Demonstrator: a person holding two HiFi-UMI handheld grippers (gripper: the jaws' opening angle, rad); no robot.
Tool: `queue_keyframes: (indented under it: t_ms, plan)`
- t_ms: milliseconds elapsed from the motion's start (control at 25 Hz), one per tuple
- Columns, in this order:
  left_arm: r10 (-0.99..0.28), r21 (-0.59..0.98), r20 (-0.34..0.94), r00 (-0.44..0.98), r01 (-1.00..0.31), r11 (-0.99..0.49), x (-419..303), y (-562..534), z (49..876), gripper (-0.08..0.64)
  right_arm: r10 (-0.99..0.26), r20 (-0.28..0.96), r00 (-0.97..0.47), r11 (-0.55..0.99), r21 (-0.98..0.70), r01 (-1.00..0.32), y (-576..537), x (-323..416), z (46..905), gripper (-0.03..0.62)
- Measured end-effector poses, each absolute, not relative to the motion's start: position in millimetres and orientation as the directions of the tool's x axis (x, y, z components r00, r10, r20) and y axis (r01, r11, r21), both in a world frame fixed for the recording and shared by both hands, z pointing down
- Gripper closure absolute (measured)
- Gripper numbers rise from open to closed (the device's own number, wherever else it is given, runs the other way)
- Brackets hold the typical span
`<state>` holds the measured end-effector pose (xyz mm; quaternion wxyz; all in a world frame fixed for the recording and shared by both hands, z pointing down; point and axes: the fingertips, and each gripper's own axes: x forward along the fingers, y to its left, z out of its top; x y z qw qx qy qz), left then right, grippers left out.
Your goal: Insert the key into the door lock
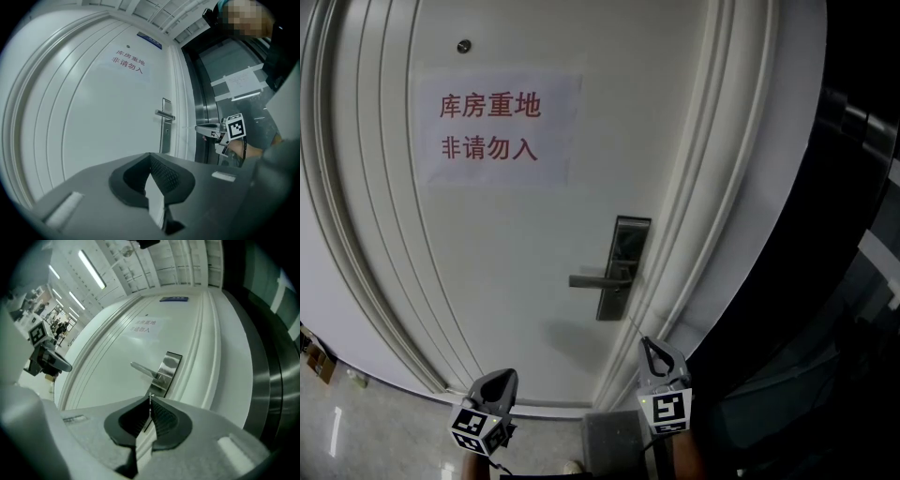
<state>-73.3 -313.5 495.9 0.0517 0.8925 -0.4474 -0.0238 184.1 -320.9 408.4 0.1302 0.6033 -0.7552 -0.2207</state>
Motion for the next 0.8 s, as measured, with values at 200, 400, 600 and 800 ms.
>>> queue_keyframes:
  t_ms: [200, 400, 600, 800]
  plan:
    - [-0.811, 0.107, 0.001, 0.585, -0.806, -0.582, -68.5, -319.6, 496.3, 0.557, -0.969, -0.076, -0.236, 0.131, 0.65, -0.749, -334.7, 179.6, 404.4, 0.581]
    - [-0.823, 0.108, -0.009, 0.568, -0.818, -0.565, -66.8, -326.2, 494.5, 0.557, -0.976, -0.049, -0.214, 0.094, 0.787, -0.609, -343.6, 172.3, 399.2, 0.581]
    - [-0.836, 0.11, -0.018, 0.549, -0.83, -0.547, -66.1, -332.6, 493.5, 0.557, -0.978, -0.039, -0.206, 0.065, 0.879, -0.473, -358.5, 168.8, 407.0, 0.581]
    - [-0.846, 0.114, -0.025, 0.533, -0.839, -0.532, -67.5, -339.2, 494.0, 0.557, -0.982, -0.027, -0.187, 0.045, 0.928, -0.37, -371.5, 167.0, 411.8, 0.581]
